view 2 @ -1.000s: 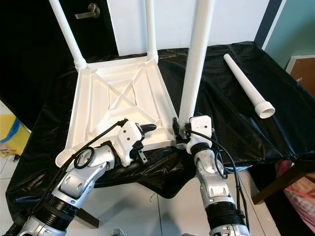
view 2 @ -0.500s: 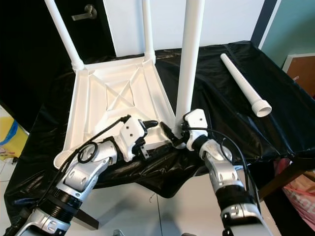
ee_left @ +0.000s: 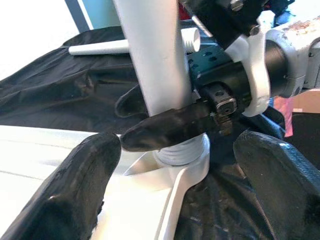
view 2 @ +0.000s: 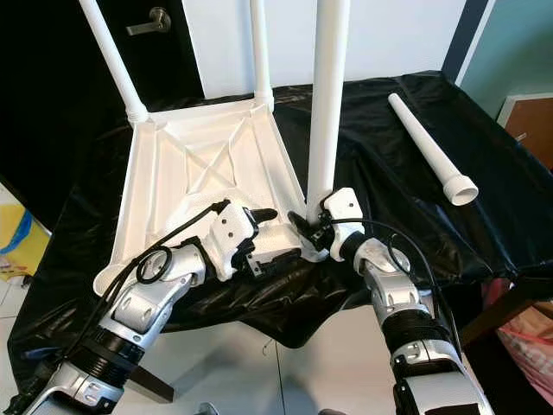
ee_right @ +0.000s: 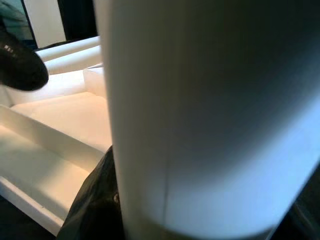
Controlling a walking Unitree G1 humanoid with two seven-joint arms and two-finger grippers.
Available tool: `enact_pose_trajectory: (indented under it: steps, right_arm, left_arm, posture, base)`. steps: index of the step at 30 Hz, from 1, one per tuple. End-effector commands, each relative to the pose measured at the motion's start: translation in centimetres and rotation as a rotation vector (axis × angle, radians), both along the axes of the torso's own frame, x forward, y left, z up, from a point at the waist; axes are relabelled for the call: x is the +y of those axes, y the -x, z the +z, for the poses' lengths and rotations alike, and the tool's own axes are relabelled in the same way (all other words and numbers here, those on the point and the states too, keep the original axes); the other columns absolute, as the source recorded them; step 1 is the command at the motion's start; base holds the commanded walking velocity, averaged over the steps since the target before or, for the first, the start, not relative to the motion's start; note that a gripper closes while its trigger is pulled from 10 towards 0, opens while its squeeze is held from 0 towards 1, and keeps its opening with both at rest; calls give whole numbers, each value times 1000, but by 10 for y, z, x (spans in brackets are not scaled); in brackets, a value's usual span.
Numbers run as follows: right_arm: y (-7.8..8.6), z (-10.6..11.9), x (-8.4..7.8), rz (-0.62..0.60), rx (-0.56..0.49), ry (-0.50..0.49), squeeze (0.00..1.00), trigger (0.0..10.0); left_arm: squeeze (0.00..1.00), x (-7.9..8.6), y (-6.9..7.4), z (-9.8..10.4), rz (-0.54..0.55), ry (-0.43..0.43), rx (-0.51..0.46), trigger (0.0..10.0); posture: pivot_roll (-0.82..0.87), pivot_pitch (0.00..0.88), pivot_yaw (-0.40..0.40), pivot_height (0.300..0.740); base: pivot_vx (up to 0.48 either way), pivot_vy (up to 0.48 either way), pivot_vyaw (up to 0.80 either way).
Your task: Building children table
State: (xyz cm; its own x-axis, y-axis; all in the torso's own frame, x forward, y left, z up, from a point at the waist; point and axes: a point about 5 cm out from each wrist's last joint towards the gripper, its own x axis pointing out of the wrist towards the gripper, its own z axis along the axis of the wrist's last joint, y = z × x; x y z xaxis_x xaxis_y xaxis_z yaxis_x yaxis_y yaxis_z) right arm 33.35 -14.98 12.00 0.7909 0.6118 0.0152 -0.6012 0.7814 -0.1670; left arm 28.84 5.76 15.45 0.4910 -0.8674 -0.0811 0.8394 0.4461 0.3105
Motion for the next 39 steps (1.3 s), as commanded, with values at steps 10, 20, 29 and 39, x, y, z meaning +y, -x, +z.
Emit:
enact_pose_trajectory:
  steps: [10,20,29,39]
  right_arm:
    - [-2,-11,-10,-136,39,-45,0,10000]
    - [0,-21,-16,-331,68,-26,0,10000]
    - [10,-27,-5,-549,59,-98,0,10000]
    - [24,-35,3,-800,76,-138,0,10000]
  left_arm:
    - [0,10,-3,-6,29,-27,-3,10000]
    - [0,9,1,-9,32,-15,10,10000]
    - [0,9,5,-11,27,-10,23,10000]
    - [0,9,5,-10,29,-3,23,10000]
  posture:
    - [-105,0,36,740]
    - [-108,0,31,740]
    - [-112,0,33,740]
    - [-116,0,29,740]
  base:
    - [0,0,0]
    - [0,0,0]
    - [0,0,0]
    - [0,0,0]
